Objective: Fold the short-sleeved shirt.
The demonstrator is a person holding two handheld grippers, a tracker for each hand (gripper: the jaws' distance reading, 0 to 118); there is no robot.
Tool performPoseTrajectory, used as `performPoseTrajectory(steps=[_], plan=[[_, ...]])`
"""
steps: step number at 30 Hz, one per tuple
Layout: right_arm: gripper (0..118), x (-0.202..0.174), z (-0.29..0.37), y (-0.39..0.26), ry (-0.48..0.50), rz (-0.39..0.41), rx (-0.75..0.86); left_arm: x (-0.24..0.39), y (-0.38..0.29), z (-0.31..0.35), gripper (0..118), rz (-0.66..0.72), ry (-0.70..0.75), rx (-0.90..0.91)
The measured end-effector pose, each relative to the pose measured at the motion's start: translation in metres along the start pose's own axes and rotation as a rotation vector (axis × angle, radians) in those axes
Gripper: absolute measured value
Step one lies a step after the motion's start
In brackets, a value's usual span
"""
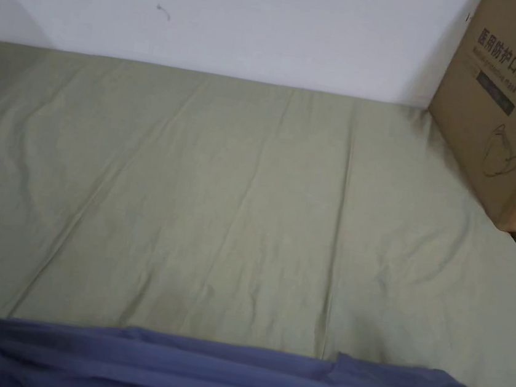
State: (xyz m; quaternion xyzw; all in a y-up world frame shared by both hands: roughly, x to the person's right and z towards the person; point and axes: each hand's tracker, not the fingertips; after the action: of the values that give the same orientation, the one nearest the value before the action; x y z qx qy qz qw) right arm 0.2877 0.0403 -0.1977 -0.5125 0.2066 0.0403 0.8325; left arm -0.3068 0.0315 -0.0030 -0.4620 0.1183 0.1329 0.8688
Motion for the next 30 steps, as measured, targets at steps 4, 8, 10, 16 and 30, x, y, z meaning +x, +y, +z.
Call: performPoseTrajectory(steps=[4,8,10,16,30], plan=[[0,0.000,-0.011,-0.035,-0.004,-0.040,-0.057,-0.004,-0.037,-0.008,0,0.025,0.011,-0.052],[1,-0.005,-0.025,-0.052,-0.026,-0.017,-0.083,-0.001,-0.050,-0.015,18,0.003,0.025,-0.073],[35,-0.009,-0.025,-0.050,-0.061,0.007,-0.081,0.002,-0.050,-0.015,70,0.014,0.064,-0.059],[72,-0.027,0.003,-0.034,-0.144,0.107,-0.034,0.007,-0.040,0.019,109,0.010,0.049,0.040],[0,-0.125,-0.041,0.002,0.093,0.060,0.079,-0.035,-0.060,0.026,5,0.370,-0.112,0.156]])
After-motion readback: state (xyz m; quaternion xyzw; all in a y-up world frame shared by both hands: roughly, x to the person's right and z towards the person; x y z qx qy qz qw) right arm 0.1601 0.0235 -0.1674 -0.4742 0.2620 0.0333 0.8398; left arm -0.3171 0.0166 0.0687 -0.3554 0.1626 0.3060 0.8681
